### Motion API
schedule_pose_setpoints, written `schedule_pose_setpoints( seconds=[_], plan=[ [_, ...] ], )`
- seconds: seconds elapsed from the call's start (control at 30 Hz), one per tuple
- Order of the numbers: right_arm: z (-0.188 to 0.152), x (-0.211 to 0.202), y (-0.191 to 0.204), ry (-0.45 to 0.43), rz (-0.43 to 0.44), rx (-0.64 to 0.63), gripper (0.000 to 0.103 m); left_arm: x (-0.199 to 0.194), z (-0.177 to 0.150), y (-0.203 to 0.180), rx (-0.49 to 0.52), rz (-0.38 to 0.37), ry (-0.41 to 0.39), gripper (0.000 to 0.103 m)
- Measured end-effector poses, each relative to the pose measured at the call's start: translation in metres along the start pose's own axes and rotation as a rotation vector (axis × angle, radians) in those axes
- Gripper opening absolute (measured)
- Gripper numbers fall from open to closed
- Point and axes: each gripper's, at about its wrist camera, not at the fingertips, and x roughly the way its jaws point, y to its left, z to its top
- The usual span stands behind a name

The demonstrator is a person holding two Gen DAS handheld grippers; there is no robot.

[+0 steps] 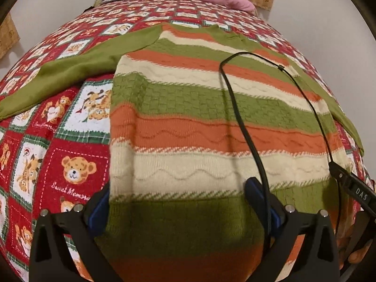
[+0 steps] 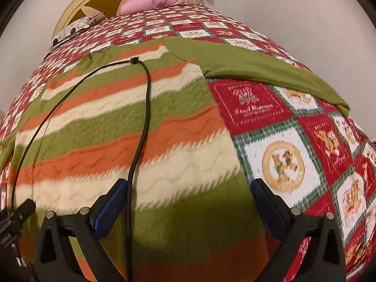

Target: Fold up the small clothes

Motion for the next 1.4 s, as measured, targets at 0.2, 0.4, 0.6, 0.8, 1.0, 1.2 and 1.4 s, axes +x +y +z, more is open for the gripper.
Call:
schedule_pose_setpoints(
  seconds=[0.2,0.4,0.6,0.8,1.0,1.2,1.4],
  plan=[
    [-0.015,-0.013,0.001,-0.024,-0.004,0.030,0.102,-0.012,-0.014,-0.003,0.016,-0.040,-0.027,0.103],
    [-0.038,-0.048,-0.015,0.007,0.175,-0.050,0.102,-0.058,-0.024,0.050,-0.064,-0.358,0.053,0.103],
    [-0.079,-0.129,-0.065,-0.035,0.249,-0.190,0.102,-0.166,-0.068,0.133,-0.037,-0.379,-0.095,0.103],
    [-0.133,-0.183,-0.114,0.024,0.260,-0.311,0.102,-0.208,-0.116,0.182,0.039,-0.233,-0.058,0.103],
    [-0.170,-0.194,-0.136,0.071,0.197,-0.410,0.102,-0.203,-0.173,0.209,0.235,0.118,0.088,0.103],
    [-0.179,-0.191,-0.152,0.193,0.200,-0.497,0.102,-0.242,-0.192,0.248,0.288,0.333,0.024,0.103],
    [-0.160,-0.212,-0.199,0.100,0.031,-0.397,0.102,-0.321,-0.186,0.297,0.182,0.496,-0.251,0.103]
  ],
)
